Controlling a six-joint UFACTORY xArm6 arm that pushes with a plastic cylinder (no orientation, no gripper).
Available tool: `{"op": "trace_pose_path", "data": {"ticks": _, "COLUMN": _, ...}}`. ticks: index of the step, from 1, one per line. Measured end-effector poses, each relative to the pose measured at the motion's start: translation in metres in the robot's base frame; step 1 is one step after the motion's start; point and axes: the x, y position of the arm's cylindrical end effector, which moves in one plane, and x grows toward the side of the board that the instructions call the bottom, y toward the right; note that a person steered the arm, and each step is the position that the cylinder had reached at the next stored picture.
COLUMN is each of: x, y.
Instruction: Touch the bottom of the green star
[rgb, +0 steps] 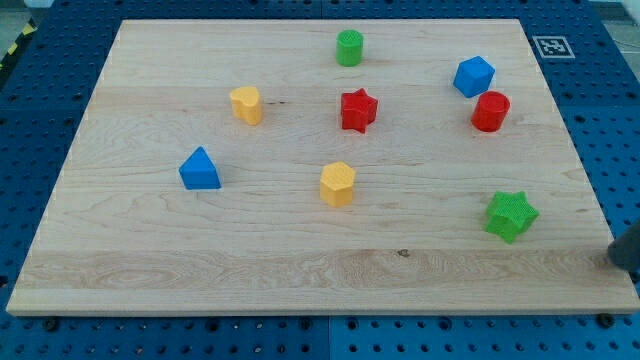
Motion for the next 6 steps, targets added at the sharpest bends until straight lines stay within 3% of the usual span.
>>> {"op": "trace_pose_path", "data": {"ticks": 2, "x": 0.009, "y": -0.092}}
{"op": "trace_pose_path", "data": {"ticks": 6, "x": -0.016, "y": -0.081}}
